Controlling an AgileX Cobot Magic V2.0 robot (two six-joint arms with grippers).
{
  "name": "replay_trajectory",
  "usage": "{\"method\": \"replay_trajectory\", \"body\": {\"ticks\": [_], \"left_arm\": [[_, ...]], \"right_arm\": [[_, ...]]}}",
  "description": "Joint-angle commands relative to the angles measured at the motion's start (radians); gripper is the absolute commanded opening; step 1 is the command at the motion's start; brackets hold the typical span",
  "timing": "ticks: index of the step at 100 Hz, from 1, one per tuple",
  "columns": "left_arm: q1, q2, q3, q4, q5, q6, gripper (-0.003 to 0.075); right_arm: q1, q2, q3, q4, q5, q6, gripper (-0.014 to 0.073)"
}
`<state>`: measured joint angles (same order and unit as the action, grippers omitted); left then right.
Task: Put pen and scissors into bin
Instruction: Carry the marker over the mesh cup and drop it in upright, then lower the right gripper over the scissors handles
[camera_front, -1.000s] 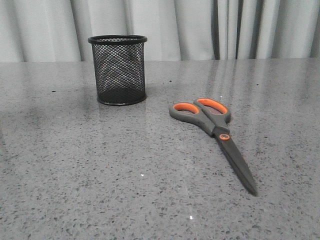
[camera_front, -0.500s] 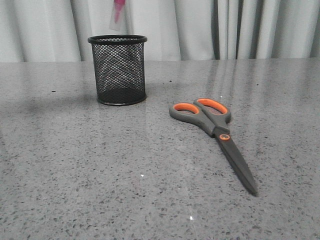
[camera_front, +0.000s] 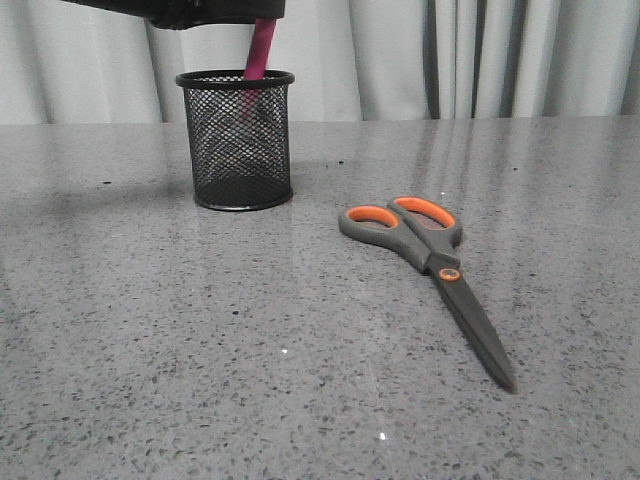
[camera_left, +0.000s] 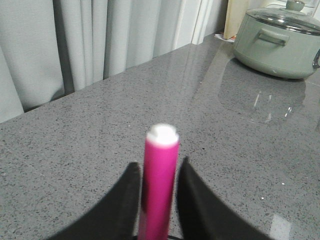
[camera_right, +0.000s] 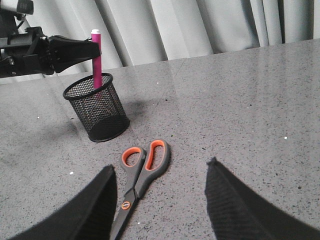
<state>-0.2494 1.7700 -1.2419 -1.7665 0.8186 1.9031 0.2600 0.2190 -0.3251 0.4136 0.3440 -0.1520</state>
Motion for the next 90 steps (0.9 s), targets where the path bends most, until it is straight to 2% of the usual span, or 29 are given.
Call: {"method": "replay_trajectory", "body": {"ticks": [1,5,8,11,16,21,28,40,45,50,55,64,69,90], "left_arm": [[0.009,-0.056,-0.033,-0.083,0.049,0.005,0.0438],[0.02,-0.065,-0.033,-0.083,0.068,0.005,0.0532],[0.027,-0.074,-0.033,-0.083,0.084,0.005,0.0573],[0.038,-0.089,-0.033,-0.083,0.103,0.005,0.0592],[0.055,-0.117,-0.033,-0.083,0.128,0.005,0.0581],[0.076,-0.154,-0.033,-0.083,0.159,-0.003,0.0544],[0.113,-0.22,-0.033,-0.083,0.207,-0.021,0.0445],[0.188,-0.362,-0.033,-0.081,0.28,-0.092,0.0179],[0.217,-0.425,-0.033,-0.071,0.289,-0.131,0.0094],[0.24,-0.491,-0.033,-0.046,0.291,-0.172,0.0041],[0.256,-0.558,-0.031,-0.004,0.29,-0.21,0.002],[0.256,-0.684,-0.03,0.093,0.274,-0.264,0.002],[0.239,-0.752,-0.027,0.171,0.257,-0.298,0.002],[0.123,-1.058,0.083,0.36,0.083,-0.347,0.002]], "right_arm": [[0.002,0.018,-0.035,-0.003,-0.06,-0.007,0.036],[0.002,0.018,-0.035,-0.003,-0.055,-0.007,0.036],[0.002,0.018,-0.035,-0.003,-0.053,-0.007,0.036],[0.002,0.018,-0.035,-0.003,-0.053,-0.007,0.036],[0.002,0.018,-0.041,-0.003,-0.053,-0.007,0.036],[0.002,0.018,-0.059,-0.003,-0.041,-0.007,0.036],[0.002,0.02,-0.103,-0.003,-0.021,-0.007,0.036],[0.002,0.08,-0.209,0.001,0.046,-0.007,0.036],[0.002,0.125,-0.258,0.011,0.091,-0.012,0.036],[0.002,0.178,-0.307,0.037,0.147,-0.051,0.036],[0.002,0.237,-0.355,0.09,0.197,-0.126,0.036],[0.002,0.351,-0.435,0.217,0.281,-0.289,0.036],[0.002,0.415,-0.474,0.265,0.322,-0.338,0.036],[0.004,0.649,-0.607,0.266,0.434,-0.354,0.036]]}}
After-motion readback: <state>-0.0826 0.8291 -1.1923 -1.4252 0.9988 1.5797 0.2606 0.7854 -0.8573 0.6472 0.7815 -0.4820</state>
